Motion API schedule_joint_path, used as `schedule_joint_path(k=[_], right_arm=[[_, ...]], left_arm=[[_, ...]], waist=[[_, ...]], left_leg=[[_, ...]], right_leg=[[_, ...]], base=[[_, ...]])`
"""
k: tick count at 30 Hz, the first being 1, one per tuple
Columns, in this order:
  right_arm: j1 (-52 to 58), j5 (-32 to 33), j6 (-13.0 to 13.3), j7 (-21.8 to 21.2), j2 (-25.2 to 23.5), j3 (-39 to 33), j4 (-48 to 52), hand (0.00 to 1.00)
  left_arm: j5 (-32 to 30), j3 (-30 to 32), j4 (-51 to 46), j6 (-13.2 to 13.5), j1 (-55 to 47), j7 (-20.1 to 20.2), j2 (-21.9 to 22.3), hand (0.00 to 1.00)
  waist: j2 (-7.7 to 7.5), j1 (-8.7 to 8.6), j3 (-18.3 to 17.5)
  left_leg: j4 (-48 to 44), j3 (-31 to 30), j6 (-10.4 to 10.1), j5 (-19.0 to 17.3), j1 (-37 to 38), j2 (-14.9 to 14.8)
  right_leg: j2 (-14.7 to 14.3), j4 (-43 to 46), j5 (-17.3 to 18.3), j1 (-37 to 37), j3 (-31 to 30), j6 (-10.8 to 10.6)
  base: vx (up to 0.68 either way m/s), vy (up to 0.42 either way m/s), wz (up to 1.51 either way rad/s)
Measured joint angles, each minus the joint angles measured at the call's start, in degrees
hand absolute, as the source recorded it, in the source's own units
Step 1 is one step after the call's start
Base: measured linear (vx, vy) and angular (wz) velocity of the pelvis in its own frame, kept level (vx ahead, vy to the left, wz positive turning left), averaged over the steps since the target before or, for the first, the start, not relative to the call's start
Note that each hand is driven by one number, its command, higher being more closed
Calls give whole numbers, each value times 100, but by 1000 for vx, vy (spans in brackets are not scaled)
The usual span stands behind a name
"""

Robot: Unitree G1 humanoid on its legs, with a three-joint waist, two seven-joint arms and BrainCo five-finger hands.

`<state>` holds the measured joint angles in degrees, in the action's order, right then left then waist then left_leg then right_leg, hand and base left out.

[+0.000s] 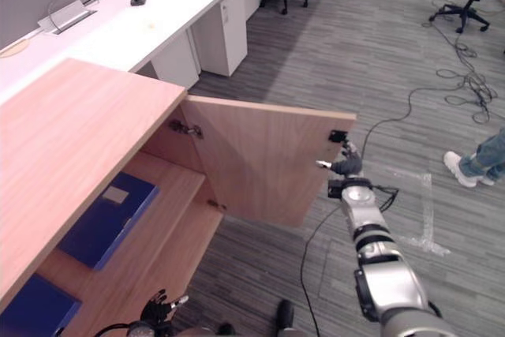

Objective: Walk over to the cabinet, pick up the folder, carry it to the office cabinet, place the folder inside the office cabinet, then close the office cabinet door

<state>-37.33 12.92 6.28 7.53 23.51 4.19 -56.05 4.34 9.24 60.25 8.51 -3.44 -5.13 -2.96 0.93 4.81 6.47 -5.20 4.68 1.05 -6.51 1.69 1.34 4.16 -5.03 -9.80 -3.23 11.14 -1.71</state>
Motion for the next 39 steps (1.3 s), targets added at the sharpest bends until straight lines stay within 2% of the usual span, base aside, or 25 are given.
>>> schedule_joint_path(k=[5,11,16,19,22,24,25,27,30,34,39], right_arm=[[-208,72,0,-84,113,55,-129,0],[-302,67,0,-171,324,507,-231,0],[-270,-98,-13,-256,703,1463,-31,0],[-78,-287,-48,-346,1103,2305,576,0],[148,-584,-138,-915,1799,3580,1436,0],[340,-996,-157,-1868,2280,4607,2263,0],[358,-1017,-156,-1926,2284,4685,2362,0],[634,-1215,-53,-2846,2100,5265,3279,0],[1058,-1217,144,-3405,1585,5594,3668,0],[1367,-1415,248,-3555,1160,5653,3684,0],[1643,-1478,248,-3570,1047,5653,3656,0]], left_arm=[[0,-4,-12,14,1,2,0,0],[-5,-31,-5,41,1,22,-8,0],[-10,-143,-2,52,0,53,-63,0],[-88,-143,25,52,-11,61,-85,0],[-222,-136,61,64,0,91,-124,0],[-362,-101,104,83,5,194,-156,0],[-365,-97,105,85,5,200,-160,0],[-455,-1,110,86,7,267,-171,0],[-482,244,119,73,-10,294,-171,0],[-482,469,121,23,-179,289,-168,0],[-482,590,116,-14,-271,283,-181,0]], waist=[[-1,-4,4],[-1,-17,5],[-4,-99,8],[-4,-202,8],[-3,-232,2],[-8,-244,-12],[-9,-244,-13],[-10,-187,-55],[-23,-73,-118],[-48,57,-185],[-138,116,-243]], left_leg=[[-1,-132,-36,43,-86,-28],[-2,-130,-36,42,-110,-19],[-1,-102,-48,33,-144,-47],[0,-46,-87,7,-166,-116],[-7,91,-173,-49,-148,-257],[-4,89,-222,-69,-146,-373],[-3,88,-233,-71,-145,-387],[9,29,-328,-55,-151,-496],[74,-127,-404,0,-164,-545],[92,-165,-408,29,-183,-520],[103,-247,-357,62,-256,-428]], right_leg=[[-13,16,2,-58,130,5],[-6,16,1,-53,126,5],[-31,14,3,-92,104,7],[-103,14,24,-139,57,37],[-246,16,38,-169,-43,58],[-364,17,81,-171,-32,119],[-378,17,84,-171,-32,123],[-486,17,145,-171,6,206],[-529,16,195,-170,139,275],[-502,14,202,-169,144,285],[-403,-9,202,-189,196,285]], base=[[5,-22,13],[-2,11,0],[-2,5,-3],[5,-9,-12],[48,-44,-24],[56,-66,-6],[64,-68,1],[67,-63,10],[62,-34,24],[28,38,8],[-3,69,10]])
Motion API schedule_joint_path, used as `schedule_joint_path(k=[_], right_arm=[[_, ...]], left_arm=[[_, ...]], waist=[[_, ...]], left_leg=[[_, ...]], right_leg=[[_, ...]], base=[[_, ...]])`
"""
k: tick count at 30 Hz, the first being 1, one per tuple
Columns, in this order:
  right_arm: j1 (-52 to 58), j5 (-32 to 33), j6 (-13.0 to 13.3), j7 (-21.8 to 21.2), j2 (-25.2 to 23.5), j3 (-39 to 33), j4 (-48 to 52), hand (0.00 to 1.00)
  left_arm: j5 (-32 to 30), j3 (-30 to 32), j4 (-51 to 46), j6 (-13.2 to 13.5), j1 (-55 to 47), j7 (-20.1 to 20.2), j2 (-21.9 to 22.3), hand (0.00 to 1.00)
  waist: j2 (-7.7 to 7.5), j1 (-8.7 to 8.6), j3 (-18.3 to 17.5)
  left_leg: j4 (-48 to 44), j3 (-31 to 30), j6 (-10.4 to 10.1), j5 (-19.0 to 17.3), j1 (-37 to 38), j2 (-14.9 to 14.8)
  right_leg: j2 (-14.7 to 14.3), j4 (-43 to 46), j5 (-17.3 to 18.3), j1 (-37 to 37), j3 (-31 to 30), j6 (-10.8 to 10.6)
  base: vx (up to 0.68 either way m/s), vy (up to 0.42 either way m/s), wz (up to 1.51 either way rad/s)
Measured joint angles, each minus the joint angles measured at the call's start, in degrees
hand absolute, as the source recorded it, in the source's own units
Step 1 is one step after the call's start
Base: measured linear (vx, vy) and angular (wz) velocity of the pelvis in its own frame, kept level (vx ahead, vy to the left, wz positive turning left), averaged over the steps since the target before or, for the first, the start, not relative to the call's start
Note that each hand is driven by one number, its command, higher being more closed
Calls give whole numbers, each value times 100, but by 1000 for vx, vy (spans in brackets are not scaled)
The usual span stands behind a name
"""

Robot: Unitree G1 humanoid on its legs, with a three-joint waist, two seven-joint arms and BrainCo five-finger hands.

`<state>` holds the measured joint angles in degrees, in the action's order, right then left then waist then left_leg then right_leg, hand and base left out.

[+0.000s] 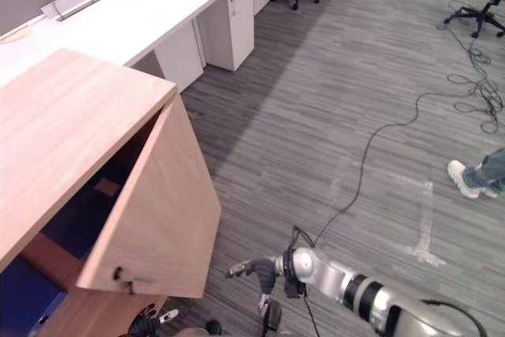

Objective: Walk over to the cabinet, pick up the folder, carry it to the office cabinet, place the folder inside the office cabinet, then close the office cabinet door

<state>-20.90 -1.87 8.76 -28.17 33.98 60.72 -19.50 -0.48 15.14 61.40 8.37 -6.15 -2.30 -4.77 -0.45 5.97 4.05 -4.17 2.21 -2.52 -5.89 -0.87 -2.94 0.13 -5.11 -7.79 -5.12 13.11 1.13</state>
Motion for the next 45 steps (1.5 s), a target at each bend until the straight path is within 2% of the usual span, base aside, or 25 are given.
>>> schedule_joint_path(k=[3,5,10,14,16,17,18,20,22,24,25,26,28,30,32,34,35,36,37,39,41,43,45], right_arm=[[109,-186,0,-51,-236,6,-66,0],[109,-234,0,-48,-302,6,-119,0],[84,-448,-2,-30,-616,1,-540,0],[34,-853,-4,211,-1177,-143,-1304,0],[125,-1090,-2,404,-1538,-517,-1902,0],[192,-1121,-20,567,-1852,-900,-2466,0],[212,-1163,-25,653,-1962,-1054,-2685,0],[227,-1443,-105,1147,-2546,-1991,-3959,0],[234,-1845,-235,1612,-2776,-2740,-4679,0],[386,-2191,-384,2030,-2746,-3293,-5114,0],[653,-2207,-491,2219,-2693,-3621,-5258,0],[715,-2208,-501,2238,-2689,-3719,-5266,0],[1084,-2140,-555,2359,-2730,-4713,-5383,0],[1365,-1689,-654,2532,-2805,-5688,-5401,0],[1533,-1314,-701,2674,-2807,-6331,-5385,0],[1642,-743,-729,2784,-2791,-6845,-5380,0],[1752,-387,-737,2833,-2795,-7143,-5359,0],[1842,-127,-741,2834,-2819,-7442,-5315,0],[1870,1,-730,2838,-2853,-7570,-5316,0],[1958,405,-721,2838,-2953,-8051,-5259,0],[2010,674,-737,2836,-3057,-8437,-5261,0],[2026,802,-755,2833,-3094,-8618,-5269,0],[2035,890,-757,2830,-3144,-8689,-5265,0]], left_arm=[[17,90,-15,1,-14,1,-14,0],[32,100,-19,1,-13,0,-6,0],[131,249,-17,-7,-25,0,21,0],[320,412,-29,-11,-31,-9,32,0],[329,399,-31,-14,-26,-10,32,0],[329,377,-32,-14,-24,-11,37,0],[328,369,-32,-14,-24,-12,38,0],[325,245,-32,-23,0,-22,20,0],[324,133,-75,-53,108,-69,9,0],[308,2,-175,-71,262,-166,16,0],[306,-136,-297,-59,275,-258,24,0],[306,-158,-315,-59,275,-268,22,0],[294,-242,-355,-52,232,-323,12,0],[270,-352,-354,-53,187,-334,-2,0],[266,-500,-351,-54,195,-334,-35,0],[272,-654,-339,-55,209,-328,-71,0],[269,-780,-334,-55,211,-321,-106,0],[270,-885,-345,-47,211,-310,-112,0],[273,-936,-345,-43,210,-307,-122,0],[284,-969,-327,-50,253,-296,-82,0],[286,-949,-271,-50,280,-297,-49,0],[294,-876,-254,-48,278,-304,-28,0],[297,-789,-239,-44,268,-309,-18,0]], waist=[[-90,82,-22],[-93,121,-23],[-178,424,10],[-289,542,17],[-297,572,17],[-297,582,17],[-297,588,17],[-292,611,32],[-276,619,186],[-213,559,300],[-197,526,295],[-197,518,294],[-201,494,285],[-169,408,240],[-149,321,235],[-111,204,257],[-96,99,266],[-71,63,278],[-37,29,274],[-36,-150,276],[-40,-219,275],[-78,-233,237],[-98,-212,189]], left_leg=[[1,-98,13,23,-29,35],[1,-210,23,54,-81,59],[192,-599,19,277,-139,104],[251,-844,12,399,-215,157],[312,-889,21,445,-211,171],[342,-916,23,474,-211,177],[357,-929,20,488,-211,178],[403,-960,-7,533,-209,178],[174,-998,-31,485,-295,238],[-350,-282,141,256,-720,111],[-415,337,141,258,-792,-117],[-404,392,125,271,-788,-137],[42,339,70,506,-531,-22],[451,294,110,740,-224,136],[541,207,120,760,-93,280],[492,123,194,711,5,404],[469,6,211,701,112,510],[468,-120,243,682,214,568],[449,-194,272,665,251,575],[356,-621,333,644,207,628],[336,-929,361,661,145,703],[292,-1105,357,662,92,784],[310,-1172,338,665,51,798]], right_leg=[[38,22,0,7,96,-1],[70,23,7,7,215,-11],[144,25,31,24,576,-41],[204,24,44,32,768,-53],[225,24,46,41,811,-56],[236,24,49,47,847,-58],[238,25,52,48,861,-64],[245,27,59,52,906,-72],[296,32,111,142,1041,-115],[393,76,151,136,1379,-140],[458,171,235,134,1543,-189],[476,196,248,135,1572,-208],[621,269,271,215,1680,-251],[764,278,267,335,1750,-347],[925,388,317,412,1839,-442],[1267,1152,654,315,1888,-533],[1513,1864,895,177,1809,-432],[1701,2572,1007,-25,1466,-287],[1699,2774,1109,-144,1114,-278],[1212,2732,1469,-204,-572,-433],[917,2475,1489,-158,-1379,-468],[852,2235,1531,-55,-1804,-542],[865,1851,1626,163,-1795,-676]], base=[[26,68,14],[27,40,34],[16,26,43],[-28,19,32],[-55,18,16],[-52,12,13],[-45,8,16],[-28,-2,14],[-35,16,36],[-62,55,77],[-33,41,66],[42,90,60],[115,119,32],[153,151,19],[137,155,27],[118,201,38],[104,270,49],[89,272,51],[71,223,65],[48,120,91],[23,10,88],[14,-50,58],[41,-112,18]])
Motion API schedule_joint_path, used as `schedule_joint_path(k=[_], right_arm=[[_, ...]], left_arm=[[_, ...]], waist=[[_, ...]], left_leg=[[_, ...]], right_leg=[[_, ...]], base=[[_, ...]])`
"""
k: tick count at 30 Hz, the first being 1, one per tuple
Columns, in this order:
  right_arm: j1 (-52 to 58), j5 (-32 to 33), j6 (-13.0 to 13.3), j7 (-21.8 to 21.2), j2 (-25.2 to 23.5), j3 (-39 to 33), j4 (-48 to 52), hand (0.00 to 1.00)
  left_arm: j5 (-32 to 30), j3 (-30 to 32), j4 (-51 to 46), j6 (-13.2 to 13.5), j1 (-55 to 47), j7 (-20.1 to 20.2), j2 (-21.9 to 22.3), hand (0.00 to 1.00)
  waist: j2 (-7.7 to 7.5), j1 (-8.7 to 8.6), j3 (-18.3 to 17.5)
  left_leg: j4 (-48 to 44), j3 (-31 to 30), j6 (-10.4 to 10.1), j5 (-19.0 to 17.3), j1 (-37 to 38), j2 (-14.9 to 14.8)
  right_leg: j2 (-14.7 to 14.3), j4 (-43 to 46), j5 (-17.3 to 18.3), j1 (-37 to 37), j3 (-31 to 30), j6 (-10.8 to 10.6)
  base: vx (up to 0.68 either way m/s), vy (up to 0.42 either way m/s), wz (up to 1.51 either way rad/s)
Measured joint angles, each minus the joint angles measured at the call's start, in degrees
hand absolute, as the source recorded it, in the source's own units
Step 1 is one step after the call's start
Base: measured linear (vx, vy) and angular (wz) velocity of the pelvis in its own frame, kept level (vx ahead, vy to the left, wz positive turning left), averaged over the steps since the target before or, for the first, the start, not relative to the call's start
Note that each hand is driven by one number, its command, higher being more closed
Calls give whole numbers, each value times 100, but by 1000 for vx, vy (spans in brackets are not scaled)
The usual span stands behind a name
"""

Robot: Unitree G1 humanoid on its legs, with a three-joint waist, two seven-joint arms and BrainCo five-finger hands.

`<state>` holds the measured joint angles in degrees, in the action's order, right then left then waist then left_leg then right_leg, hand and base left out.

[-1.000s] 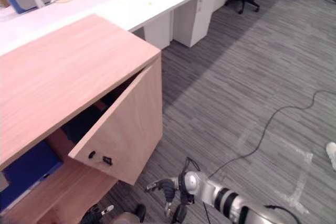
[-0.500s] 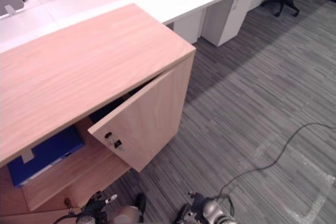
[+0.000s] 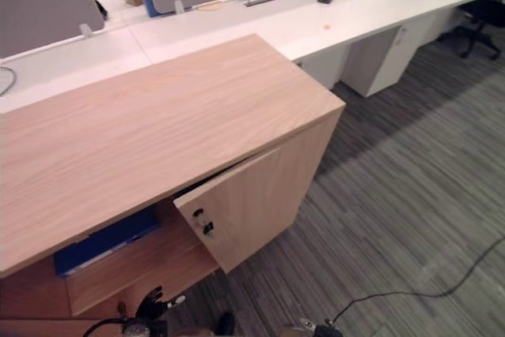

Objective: Walk over to the cabinet, pick up the folder, carry it to the office cabinet, place the folder inside the office cabinet, then close the office cabinet door

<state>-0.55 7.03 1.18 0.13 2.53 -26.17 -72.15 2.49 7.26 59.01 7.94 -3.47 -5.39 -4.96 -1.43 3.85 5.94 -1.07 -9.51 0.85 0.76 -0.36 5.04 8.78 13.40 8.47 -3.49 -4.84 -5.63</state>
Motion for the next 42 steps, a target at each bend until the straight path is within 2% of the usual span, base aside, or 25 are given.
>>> schedule_joint_path(k=[3,6,8,10,12,13,14,15,17,18,19,20,21,23,26,31,34,35,36,39,41,42], right_arm=[[15,79,2,-1,-40,-287,46,0],[208,78,5,4,-48,-401,45,0],[209,77,7,5,-45,-401,45,0],[243,81,11,8,-60,-415,43,0],[230,76,18,7,-55,-417,40,0],[224,77,21,7,-61,-431,40,0],[220,76,31,6,-58,-503,38,0],[207,81,47,9,-81,-646,7,0],[239,79,59,24,-53,-643,16,0],[247,88,71,24,-58,-636,48,0],[233,92,83,24,-73,-633,59,0],[264,97,113,24,-117,-632,62,0],[292,104,119,25,-116,-629,61,0],[307,150,122,25,-86,-627,67,0],[289,209,122,33,-98,-528,65,0],[173,203,126,37,-87,-105,66,0],[94,207,130,37,-30,135,110,0],[121,207,135,37,-32,159,205,0],[167,206,137,39,-31,164,287,0],[169,191,136,40,-14,297,284,0],[142,122,126,37,-55,323,273,0],[124,61,120,35,-67,324,259,0]], left_arm=[[14,90,152,2,15,-1,83,0],[7,87,246,2,9,8,164,0],[5,90,250,6,12,9,165,0],[11,90,286,4,33,9,140,0],[16,91,280,5,100,7,130,0],[15,89,268,6,100,7,123,0],[18,83,231,9,97,7,132,0],[35,87,219,26,133,8,140,0],[25,78,217,44,133,6,139,0],[1,61,222,44,91,5,140,0],[2,57,219,44,93,14,132,0],[-1,64,215,47,81,6,99,0],[-57,-27,223,41,74,5,87,0],[-144,-112,221,42,30,7,115,0],[-159,-136,231,47,30,8,102,0],[-167,-185,310,53,45,17,90,0],[-160,-261,359,56,83,11,73,0],[-157,-307,351,55,93,9,75,0],[-163,-357,350,55,93,-2,73,0],[-165,-401,329,58,105,-67,78,0],[-171,-404,299,63,104,-99,46,0],[-187,-406,308,59,100,-109,35,0]], waist=[[73,-29,-82],[44,-72,-224],[50,-101,-219],[32,-146,-197],[49,-141,-132],[58,-144,-126],[70,-150,-98],[78,-159,-11],[81,-166,1],[120,-241,-9],[122,-266,10],[24,-256,-21],[9,-283,-50],[48,-309,-96],[37,-265,-102],[53,-283,-57],[99,-344,6],[134,-361,56],[129,-403,57],[118,-409,28],[73,-384,-35],[42,-348,-47]], left_leg=[[288,-56,-175,135,50,-198],[461,-93,-262,160,174,-448],[423,-131,-297,152,129,-497],[78,-260,-393,2,-38,-520],[-928,-213,-458,-375,-543,-458],[-1072,-66,-457,-377,-653,-456],[-1161,413,-410,-411,-748,-537],[-1660,1180,-179,-674,-886,-759],[-2327,2139,-188,-1058,-905,-1053],[-2140,2484,-215,-1205,-751,-1135],[-1957,2492,-143,-1161,-708,-1056],[-1389,2473,-84,-873,-568,-786],[-762,2406,-29,-552,-428,-519],[-115,2262,67,-177,-305,-261],[599,2110,162,240,-12,-121],[608,1900,182,243,159,-57],[606,1536,231,282,196,-137],[605,1305,243,292,271,-125],[607,1060,227,291,324,-72],[606,531,199,312,289,129],[599,301,133,410,148,147],[598,229,173,487,62,154]], right_leg=[[-133,-359,-10,105,81,5],[-387,-588,-103,305,180,145],[-458,-642,-136,322,224,179],[-456,-659,-152,390,333,190],[-472,-639,-154,474,533,196],[-471,-630,-156,476,596,198],[-466,-630,-170,468,722,225],[-463,-617,-174,449,883,265],[-427,-591,-161,455,1009,262],[-416,-562,-135,436,1093,218],[-368,-532,-114,410,1099,189],[-241,-506,-98,280,1087,162],[-108,-548,-106,209,1075,172],[30,-650,-182,146,1103,72],[52,-789,-284,290,1195,-3],[81,-542,-258,431,1246,38],[100,614,-168,34,1224,111],[121,1227,-105,-139,1054,145],[117,1534,25,-195,640,149],[69,1509,197,-59,-197,-63],[78,1026,296,148,-128,-30],[88,612,301,311,-29,-18]], base=[[39,-161,5],[45,-138,6],[14,-83,12],[0,-46,31],[-50,-16,40],[-89,-15,47],[-99,14,52],[-111,25,50],[-108,81,38],[-67,127,33],[-44,155,25],[-30,167,30],[-23,164,35],[19,154,46],[74,89,29],[47,24,23],[-40,24,59],[-65,20,104],[-69,23,113],[-78,-8,115],[-11,-103,64],[9,-136,40]])
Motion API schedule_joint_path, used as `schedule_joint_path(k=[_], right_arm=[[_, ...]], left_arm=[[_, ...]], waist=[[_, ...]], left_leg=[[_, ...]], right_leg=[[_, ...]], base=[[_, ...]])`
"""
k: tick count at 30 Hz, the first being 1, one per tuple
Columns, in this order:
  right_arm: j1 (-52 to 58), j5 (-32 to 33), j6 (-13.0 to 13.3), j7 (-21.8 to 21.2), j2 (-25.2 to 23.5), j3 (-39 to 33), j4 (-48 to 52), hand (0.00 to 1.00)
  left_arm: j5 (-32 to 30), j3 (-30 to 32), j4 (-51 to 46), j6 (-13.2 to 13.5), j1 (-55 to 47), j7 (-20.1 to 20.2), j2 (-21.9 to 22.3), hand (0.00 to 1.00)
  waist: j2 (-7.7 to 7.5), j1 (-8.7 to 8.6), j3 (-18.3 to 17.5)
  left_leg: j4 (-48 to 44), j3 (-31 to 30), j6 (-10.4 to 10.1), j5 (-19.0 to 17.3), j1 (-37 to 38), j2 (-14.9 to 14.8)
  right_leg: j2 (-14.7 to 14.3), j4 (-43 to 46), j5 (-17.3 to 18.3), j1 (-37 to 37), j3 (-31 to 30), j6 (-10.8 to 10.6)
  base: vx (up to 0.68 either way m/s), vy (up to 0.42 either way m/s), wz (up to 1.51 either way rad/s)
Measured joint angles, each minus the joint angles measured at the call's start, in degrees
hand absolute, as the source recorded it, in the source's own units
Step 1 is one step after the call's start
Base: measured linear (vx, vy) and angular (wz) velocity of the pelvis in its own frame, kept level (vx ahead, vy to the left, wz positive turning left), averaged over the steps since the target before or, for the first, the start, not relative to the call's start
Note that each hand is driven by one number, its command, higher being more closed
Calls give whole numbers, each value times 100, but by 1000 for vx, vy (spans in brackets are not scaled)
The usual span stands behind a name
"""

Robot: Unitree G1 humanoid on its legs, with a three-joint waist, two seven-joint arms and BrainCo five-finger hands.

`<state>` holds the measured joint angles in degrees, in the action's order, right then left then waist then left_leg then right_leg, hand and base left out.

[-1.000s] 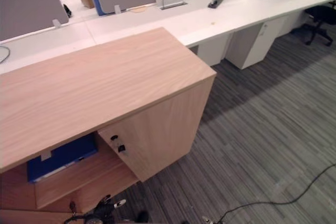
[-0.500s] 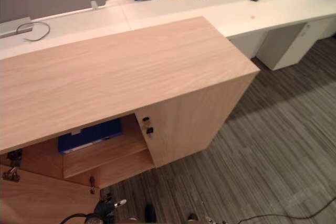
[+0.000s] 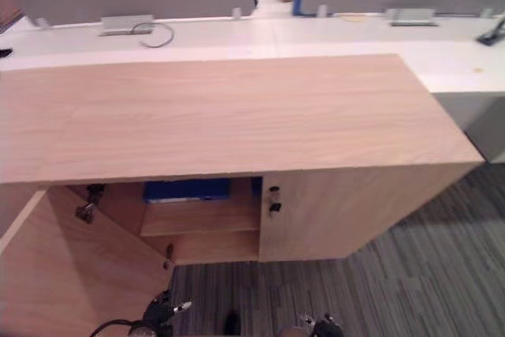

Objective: Walk over to the cabinet, pick up the folder, carry it to the office cabinet, place the folder inside the office cabinet, then close the office cabinet door

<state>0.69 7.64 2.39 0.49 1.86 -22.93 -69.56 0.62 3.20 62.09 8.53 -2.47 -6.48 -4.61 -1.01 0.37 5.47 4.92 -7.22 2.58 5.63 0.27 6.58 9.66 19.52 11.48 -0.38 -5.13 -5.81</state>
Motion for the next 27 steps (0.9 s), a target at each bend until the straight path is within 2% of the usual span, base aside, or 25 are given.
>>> schedule_joint_path(k=[4,10,13,15,16,17,18,19,20,21,22,23,24,25,27], right_arm=[[-8,-32,-12,0,-4,58,-9,0],[-25,18,45,60,20,488,15,0],[1,18,100,103,24,499,14,0],[28,14,123,120,54,463,11,0],[38,10,124,126,42,395,7,0],[56,4,123,140,19,225,-3,0],[82,-4,116,149,19,-15,-18,0],[135,-3,112,164,29,-115,-14,0],[314,-4,111,194,54,-223,17,0],[414,19,110,199,57,-248,24,0],[437,15,110,200,72,-281,29,0],[468,9,103,208,8,-295,22,0],[484,9,111,207,-7,-295,20,0],[474,18,115,208,-35,-366,26,0],[457,16,106,208,-50,-446,17,0]], left_arm=[[-84,-3,3,1,28,-16,-2,0],[-79,-34,38,3,65,-73,-21,0],[-82,-74,42,1,129,-81,-21,0],[-81,-144,35,2,164,-85,-29,0],[-81,-158,30,2,183,-85,-49,0],[-83,-161,31,2,254,-86,-94,0],[-88,-165,37,-8,383,-83,-96,0],[-89,-163,33,-8,397,-84,-90,0],[-98,-159,-1,6,316,-86,-45,0],[-99,-169,-80,12,226,-88,5,0],[-104,-176,-95,24,221,-85,27,0],[-135,-242,-85,25,213,-75,-23,0],[-140,-300,-84,29,206,-68,-34,0],[-250,-443,-79,29,245,-44,-22,0],[-342,-547,-86,41,261,3,-26,0]], waist=[[-15,42,11],[-18,54,13],[-11,33,42],[-5,12,67],[-34,2,82],[-161,-11,142],[-259,-58,283],[-266,-59,292],[-204,-71,261],[-73,-101,248],[-25,-110,248],[-100,-88,202],[-133,-94,159],[-116,-209,205],[-139,-212,216]], left_leg=[[0,-107,-101,30,-77,-163],[5,-255,-397,205,-169,-668],[3,-387,-547,374,-340,-754],[4,-205,-511,457,-525,-796],[-11,20,-427,310,-583,-804],[-80,694,-365,-51,-656,-770],[-856,1494,-153,-277,-874,-780],[-1342,1819,-155,-361,-933,-777],[-2098,2226,-191,-534,-884,-835],[-2014,2215,-312,-902,-710,-907],[-1742,2166,-198,-940,-683,-891],[-923,2061,-129,-486,-530,-657],[-445,2010,-105,-213,-426,-550],[63,1750,-65,92,-452,-390],[62,1573,-8,124,-498,-258]], right_leg=[[-167,-563,-7,311,26,9],[-727,-868,-269,437,35,208],[-792,-950,-275,417,268,220],[-794,-996,-259,368,503,248],[-751,-1045,-233,366,606,316],[-547,-1186,-168,363,829,449],[-284,-1136,-171,314,1031,438],[-160,-1092,-162,313,1094,424],[-39,-1040,-93,345,1134,355],[-78,-1002,-72,315,1196,325],[-118,-987,-75,261,1226,298],[-79,-1005,-52,68,1179,265],[-95,-1079,-52,-4,1111,264],[-131,-1199,-65,-61,1087,256],[-92,-1306,-102,32,1035,273]], base=[[24,-187,17],[-37,-208,16],[-101,-114,24],[-209,-72,36],[-270,-47,43],[-282,4,63],[-287,26,67],[-242,88,65],[-139,139,43],[-103,163,39],[-101,186,38],[-83,139,34],[-108,215,84],[-68,176,88],[-35,193,73]])
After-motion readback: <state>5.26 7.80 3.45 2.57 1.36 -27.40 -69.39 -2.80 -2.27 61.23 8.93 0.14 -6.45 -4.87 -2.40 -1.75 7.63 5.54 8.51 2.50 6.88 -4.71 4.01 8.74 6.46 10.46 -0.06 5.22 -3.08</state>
